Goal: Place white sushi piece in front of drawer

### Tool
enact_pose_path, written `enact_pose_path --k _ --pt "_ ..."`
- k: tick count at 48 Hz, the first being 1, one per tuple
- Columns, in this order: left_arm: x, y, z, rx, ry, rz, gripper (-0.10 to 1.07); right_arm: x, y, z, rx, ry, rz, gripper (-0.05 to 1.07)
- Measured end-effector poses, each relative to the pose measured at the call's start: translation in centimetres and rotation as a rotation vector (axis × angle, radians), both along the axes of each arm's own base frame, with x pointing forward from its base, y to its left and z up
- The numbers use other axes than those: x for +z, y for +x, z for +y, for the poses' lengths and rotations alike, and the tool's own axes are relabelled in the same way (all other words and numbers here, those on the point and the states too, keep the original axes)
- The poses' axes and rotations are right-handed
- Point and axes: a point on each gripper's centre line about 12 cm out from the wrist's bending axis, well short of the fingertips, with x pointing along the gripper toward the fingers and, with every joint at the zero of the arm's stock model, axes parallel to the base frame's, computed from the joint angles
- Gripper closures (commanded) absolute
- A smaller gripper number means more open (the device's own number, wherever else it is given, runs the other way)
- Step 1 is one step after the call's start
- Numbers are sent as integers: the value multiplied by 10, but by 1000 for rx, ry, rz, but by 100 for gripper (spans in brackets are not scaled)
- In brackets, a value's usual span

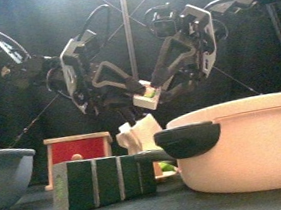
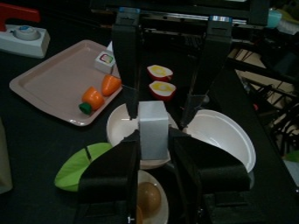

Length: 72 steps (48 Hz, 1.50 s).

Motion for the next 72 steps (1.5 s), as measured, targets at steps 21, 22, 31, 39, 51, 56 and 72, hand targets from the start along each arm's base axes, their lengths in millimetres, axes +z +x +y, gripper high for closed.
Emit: enact_pose_path --k 21,22,31,39,51,56,72 --pt "15 -57 2 52 16 191 47 -2 -9 0 -23 15 12 17" --pt "14 -61 3 57 17 209 47 -2 -9 0 -23 13 11 17" --pt "18 -92 7 96 29 335 47 -3 -11 -3 -43 1 25 17" --pt "12 -109 14 131 42 473 47 -6 -13 -5 -66 -9 43 17" --pt "-6 -119 23 154 81 630 47 -10 -14 -7 -92 3 58 17" --pt "-15 -120 30 176 79 674 47 -13 -14 -7 -97 7 68 17" --pt "-39 -122 48 218 91 837 46 -20 -13 -7 -106 17 87 17"
